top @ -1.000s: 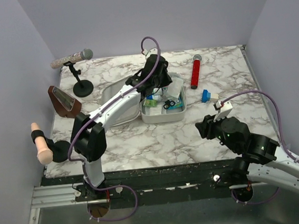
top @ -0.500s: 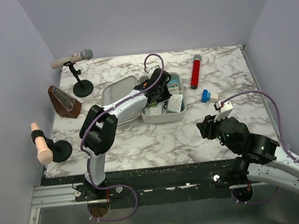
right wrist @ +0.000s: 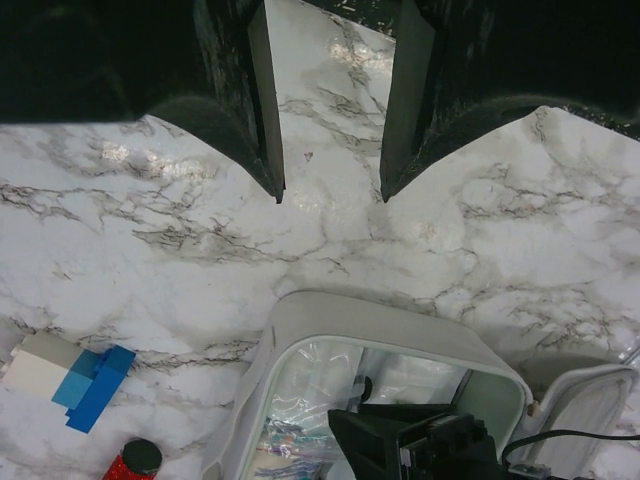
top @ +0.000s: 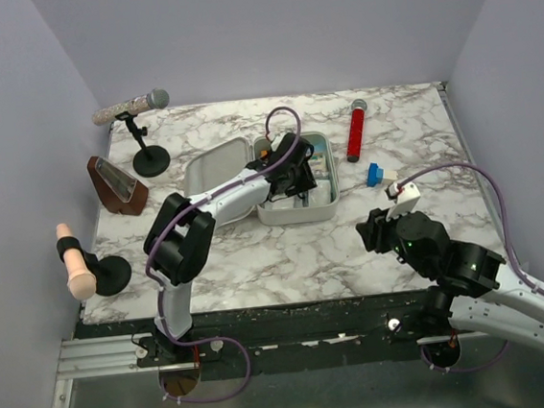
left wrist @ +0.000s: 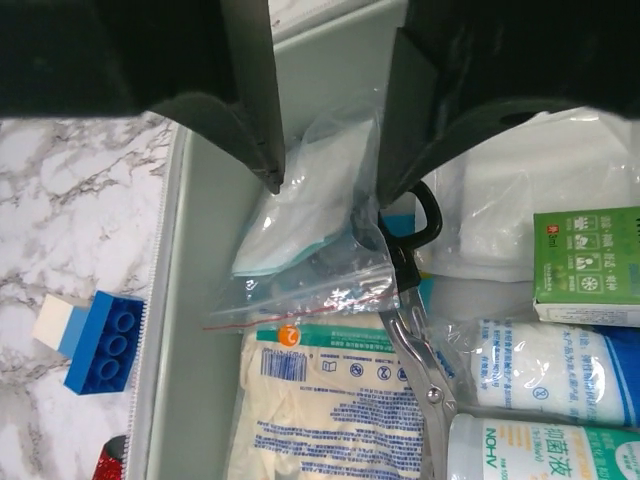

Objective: Organize the medicine kit

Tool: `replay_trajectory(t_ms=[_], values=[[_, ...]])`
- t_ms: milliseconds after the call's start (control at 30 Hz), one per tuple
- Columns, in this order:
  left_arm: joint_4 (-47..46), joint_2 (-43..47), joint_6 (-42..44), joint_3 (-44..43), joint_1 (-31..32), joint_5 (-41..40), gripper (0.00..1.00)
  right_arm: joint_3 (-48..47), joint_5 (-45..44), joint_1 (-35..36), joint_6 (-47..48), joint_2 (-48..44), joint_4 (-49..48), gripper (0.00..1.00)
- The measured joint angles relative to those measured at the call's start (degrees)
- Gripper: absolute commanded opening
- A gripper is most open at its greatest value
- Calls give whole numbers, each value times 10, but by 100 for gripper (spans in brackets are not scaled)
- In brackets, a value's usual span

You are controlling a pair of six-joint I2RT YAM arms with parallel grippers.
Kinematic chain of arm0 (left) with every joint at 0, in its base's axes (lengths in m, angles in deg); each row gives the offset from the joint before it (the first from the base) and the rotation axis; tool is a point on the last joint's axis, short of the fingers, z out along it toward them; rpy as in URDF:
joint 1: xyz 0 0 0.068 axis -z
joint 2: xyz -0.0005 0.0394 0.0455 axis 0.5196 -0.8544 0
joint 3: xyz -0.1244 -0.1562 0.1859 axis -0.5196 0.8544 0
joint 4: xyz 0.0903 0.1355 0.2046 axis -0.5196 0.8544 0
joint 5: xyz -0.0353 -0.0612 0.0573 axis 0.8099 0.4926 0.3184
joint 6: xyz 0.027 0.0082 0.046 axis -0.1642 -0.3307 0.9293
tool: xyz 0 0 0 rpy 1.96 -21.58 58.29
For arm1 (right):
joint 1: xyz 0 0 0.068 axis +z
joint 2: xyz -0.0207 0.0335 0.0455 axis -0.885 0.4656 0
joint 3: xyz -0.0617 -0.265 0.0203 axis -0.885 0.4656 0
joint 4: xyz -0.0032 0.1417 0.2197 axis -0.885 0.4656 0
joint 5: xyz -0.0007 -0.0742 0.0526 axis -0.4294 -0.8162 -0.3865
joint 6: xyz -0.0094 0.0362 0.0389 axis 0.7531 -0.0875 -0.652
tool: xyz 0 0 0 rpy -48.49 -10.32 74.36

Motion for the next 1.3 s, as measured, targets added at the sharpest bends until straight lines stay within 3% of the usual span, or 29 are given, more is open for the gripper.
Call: replay_trajectory(t_ms=[133,200,267,433,567,633,667,967,1300], values=[[38,21,15,-13,-5,0,74,-17,0,0,0,9,-1,57],[53,36,25,-22,-7,-1,82,-27,0,0,-1,20,-2,68],[67,59,33,-22,-10,-6,87,-38,-1,0,-2,42,-4,71],[91,147,54,9,-10,-42,88,-69,-23,-3,-4,137,-20,73],[94,234,59,76,-10,-75,88,-79,-15,-48,-7,212,-52,73],[98,289,56,132,-10,-95,91,-80,10,-100,-15,236,-69,73],[98,325,50,171,-10,-107,99,-80,24,-123,-18,245,-76,73],[80,547,-53,423,-16,-154,99,-97,135,-230,-43,318,-146,76],[-43,615,-151,590,-87,-108,99,-116,211,-295,-55,374,-180,75]])
